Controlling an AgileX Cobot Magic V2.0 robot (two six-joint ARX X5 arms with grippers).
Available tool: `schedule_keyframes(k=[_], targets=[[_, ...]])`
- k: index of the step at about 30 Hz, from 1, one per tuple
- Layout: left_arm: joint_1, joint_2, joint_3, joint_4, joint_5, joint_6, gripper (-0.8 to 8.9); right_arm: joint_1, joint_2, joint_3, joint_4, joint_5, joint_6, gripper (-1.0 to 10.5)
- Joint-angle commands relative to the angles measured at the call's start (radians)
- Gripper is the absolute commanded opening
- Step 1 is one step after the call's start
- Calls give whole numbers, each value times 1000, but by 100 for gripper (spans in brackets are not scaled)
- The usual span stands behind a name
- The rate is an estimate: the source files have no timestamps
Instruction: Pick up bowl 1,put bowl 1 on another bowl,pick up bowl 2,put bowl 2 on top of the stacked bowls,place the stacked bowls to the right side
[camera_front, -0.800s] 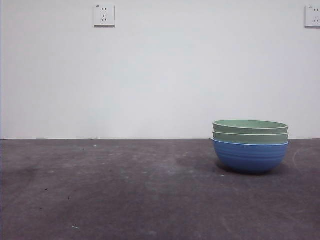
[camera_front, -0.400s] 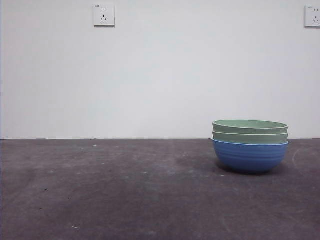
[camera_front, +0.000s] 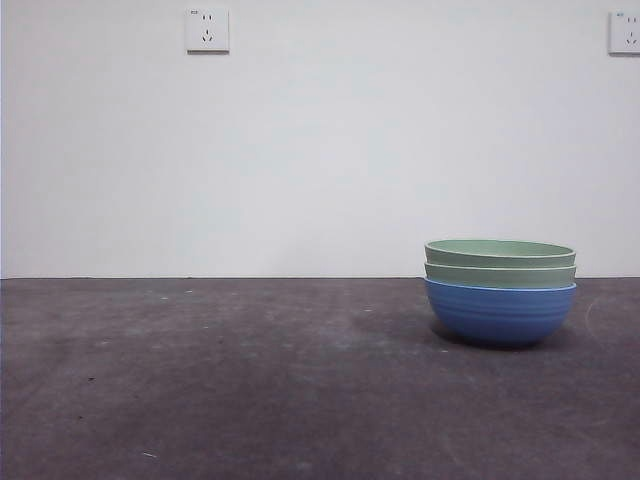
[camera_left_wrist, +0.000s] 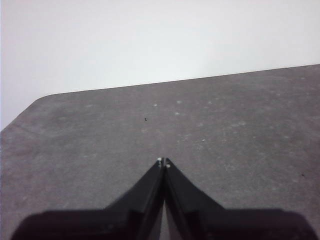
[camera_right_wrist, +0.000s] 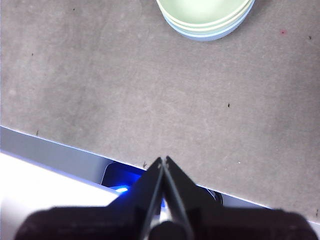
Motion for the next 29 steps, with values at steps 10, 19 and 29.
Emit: schedule_keyframes(k=[10, 19, 29], targets=[[4, -38, -18, -133, 8, -132, -3, 2, -2, -6, 3, 2, -2, 3], [4, -38, -18, -140, 3, -130, -3, 2, -2, -6, 3, 2, -2, 3], [4, -38, -18, -140, 3, -130, -3, 2, -2, -6, 3, 2, -2, 3]])
